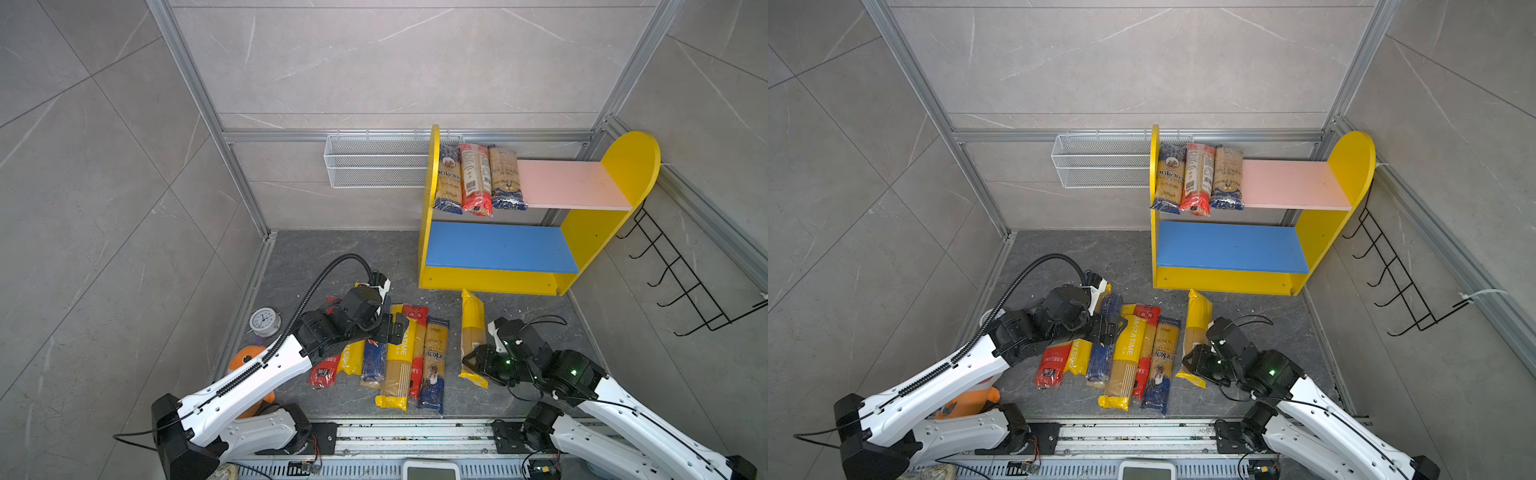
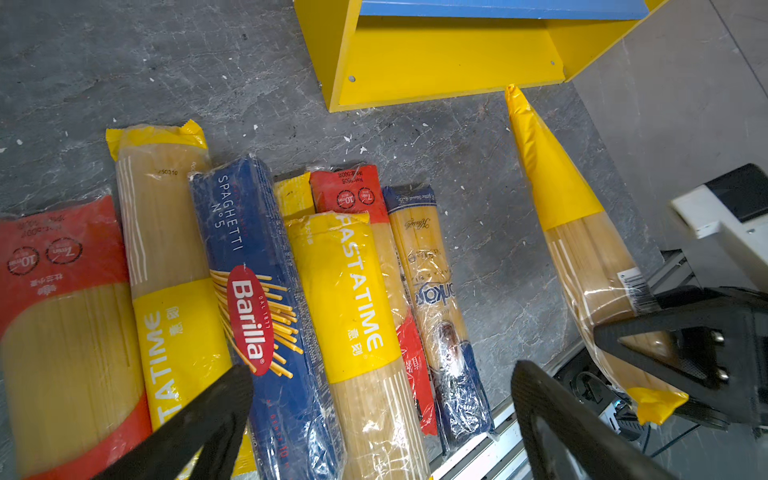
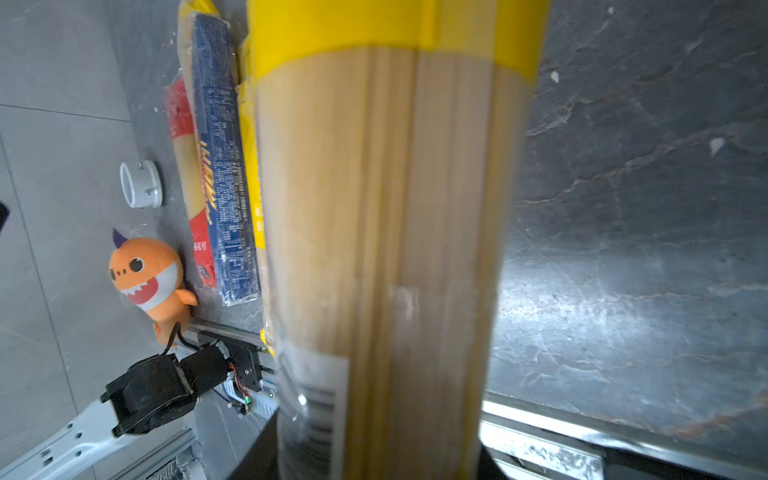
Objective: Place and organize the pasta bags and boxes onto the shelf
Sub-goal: 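Lift the yellow pack upright with the right gripper, then carry the yellow pack up onto the pink upper shelf with the right gripper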
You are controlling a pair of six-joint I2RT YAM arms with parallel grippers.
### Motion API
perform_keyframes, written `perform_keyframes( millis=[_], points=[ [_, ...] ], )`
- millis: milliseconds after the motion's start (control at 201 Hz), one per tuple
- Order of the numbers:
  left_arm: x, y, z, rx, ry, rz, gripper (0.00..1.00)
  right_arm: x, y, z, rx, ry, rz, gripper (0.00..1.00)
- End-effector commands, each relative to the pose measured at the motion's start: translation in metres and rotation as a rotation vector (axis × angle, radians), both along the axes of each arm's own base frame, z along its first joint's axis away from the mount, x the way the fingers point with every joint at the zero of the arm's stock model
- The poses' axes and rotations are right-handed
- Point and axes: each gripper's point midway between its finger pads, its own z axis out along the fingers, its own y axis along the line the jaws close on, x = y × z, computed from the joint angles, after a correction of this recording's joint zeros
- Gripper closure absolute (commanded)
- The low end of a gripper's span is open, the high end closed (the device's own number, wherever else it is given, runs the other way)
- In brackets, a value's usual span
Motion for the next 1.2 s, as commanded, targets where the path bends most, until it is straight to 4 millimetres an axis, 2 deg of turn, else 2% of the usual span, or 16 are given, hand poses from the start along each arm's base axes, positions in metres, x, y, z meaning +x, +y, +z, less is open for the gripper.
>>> perform_keyframes(
  millis=[0,269,508,836,1010,1195],
  points=[
    [0.004,-0.017,0.025,-0.069,-0.036,-0.030,0.00,0.007,0.002,0.053,0.082,-0.161,0.024,1.00],
    [0.008,-0.037,0.031,-0.060,-0.041,-0.064,0.00,-0.004,-0.020,0.105,0.074,-0.277,0.023,1.00],
    [0.015,-0.058,0.048,-0.061,-0.066,-0.101,0.00,-0.007,-0.043,0.156,0.023,-0.390,0.008,1.00],
    [0.019,-0.091,0.074,-0.041,-0.106,-0.169,0.00,0.000,-0.065,0.227,-0.045,-0.528,-0.033,1.00],
    [0.022,-0.095,0.086,-0.033,-0.135,-0.187,0.00,0.006,-0.074,0.260,-0.117,-0.591,-0.038,1.00],
    [0.025,-0.098,0.095,-0.010,-0.166,-0.208,0.00,0.023,-0.083,0.291,-0.217,-0.644,-0.084,1.00]
  ],
)
